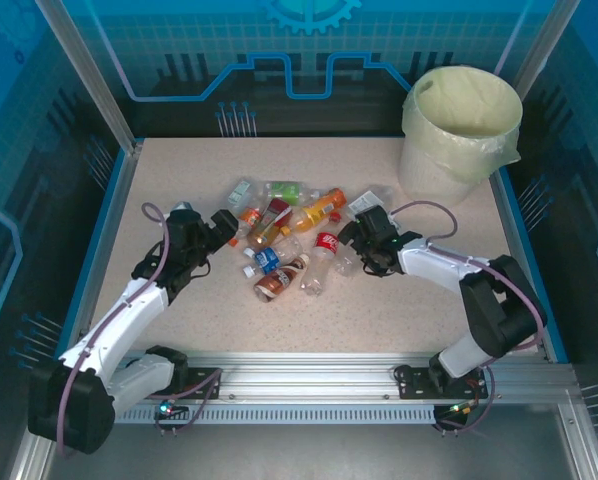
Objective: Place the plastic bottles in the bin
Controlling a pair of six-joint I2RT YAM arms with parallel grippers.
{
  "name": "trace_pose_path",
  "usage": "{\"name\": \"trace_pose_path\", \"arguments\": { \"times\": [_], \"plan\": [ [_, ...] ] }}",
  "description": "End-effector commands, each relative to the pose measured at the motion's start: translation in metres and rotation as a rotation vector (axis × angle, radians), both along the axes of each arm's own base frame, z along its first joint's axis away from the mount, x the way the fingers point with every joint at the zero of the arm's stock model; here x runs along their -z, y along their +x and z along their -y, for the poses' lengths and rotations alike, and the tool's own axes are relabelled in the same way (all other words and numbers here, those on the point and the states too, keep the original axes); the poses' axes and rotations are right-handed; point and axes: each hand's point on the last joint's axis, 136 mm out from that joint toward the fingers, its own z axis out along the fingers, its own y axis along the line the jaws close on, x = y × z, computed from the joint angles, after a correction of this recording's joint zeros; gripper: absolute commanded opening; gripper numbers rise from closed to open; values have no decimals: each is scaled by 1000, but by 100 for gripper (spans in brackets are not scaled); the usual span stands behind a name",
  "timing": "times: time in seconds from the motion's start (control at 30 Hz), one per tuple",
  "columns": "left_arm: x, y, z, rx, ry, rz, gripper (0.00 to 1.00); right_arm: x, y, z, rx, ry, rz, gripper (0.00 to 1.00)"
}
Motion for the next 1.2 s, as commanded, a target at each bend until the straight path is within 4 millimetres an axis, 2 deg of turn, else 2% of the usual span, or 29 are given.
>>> {"name": "trace_pose_path", "arguments": {
  "times": [0.0, 0.17, 0.37, 0.7, 0.83, 0.97, 1.17],
  "plan": [
    [-4, -1, -1, -1, -20, 17, 99, 5, 7, -4, 15, 0, 16, 93],
    [-11, 1, 7, 54, -25, 29, 99, 20, 0, -5, 2, 13, -11, 85],
    [-20, 5, 31, 192, -31, 36, 99, 26, -3, -6, -70, 11, -33, 80],
    [-38, 10, 90, 431, 45, 124, 99, 21, -6, 4, -162, -54, -15, 65],
    [-47, 10, 107, 504, 61, 158, 99, 11, -5, 9, -197, -101, 17, 61],
    [-50, 11, 108, 500, 65, 169, 99, -3, -3, 13, -217, -135, 61, 58],
    [-48, 14, 91, 404, 101, 139, 99, -39, 4, 19, -250, -243, 173, 56]
  ]
}}
